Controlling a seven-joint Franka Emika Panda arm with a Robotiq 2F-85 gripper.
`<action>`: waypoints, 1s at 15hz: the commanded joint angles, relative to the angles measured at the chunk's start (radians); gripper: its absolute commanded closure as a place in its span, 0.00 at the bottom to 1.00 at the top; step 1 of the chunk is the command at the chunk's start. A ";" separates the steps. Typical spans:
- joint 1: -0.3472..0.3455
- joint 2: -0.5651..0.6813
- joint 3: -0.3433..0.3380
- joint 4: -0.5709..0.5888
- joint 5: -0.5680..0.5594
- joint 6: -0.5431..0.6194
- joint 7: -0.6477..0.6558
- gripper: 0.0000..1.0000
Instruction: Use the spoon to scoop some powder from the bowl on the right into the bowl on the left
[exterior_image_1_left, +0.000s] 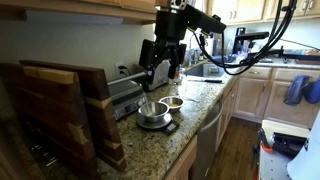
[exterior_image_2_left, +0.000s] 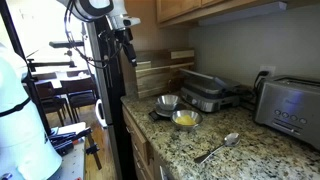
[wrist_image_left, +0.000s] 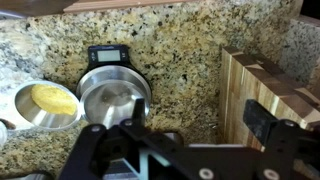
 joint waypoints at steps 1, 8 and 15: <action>0.012 0.001 -0.012 0.002 -0.009 -0.002 0.006 0.00; 0.012 0.001 -0.012 0.003 -0.009 -0.002 0.006 0.00; 0.000 0.001 -0.042 0.012 -0.016 -0.032 -0.022 0.00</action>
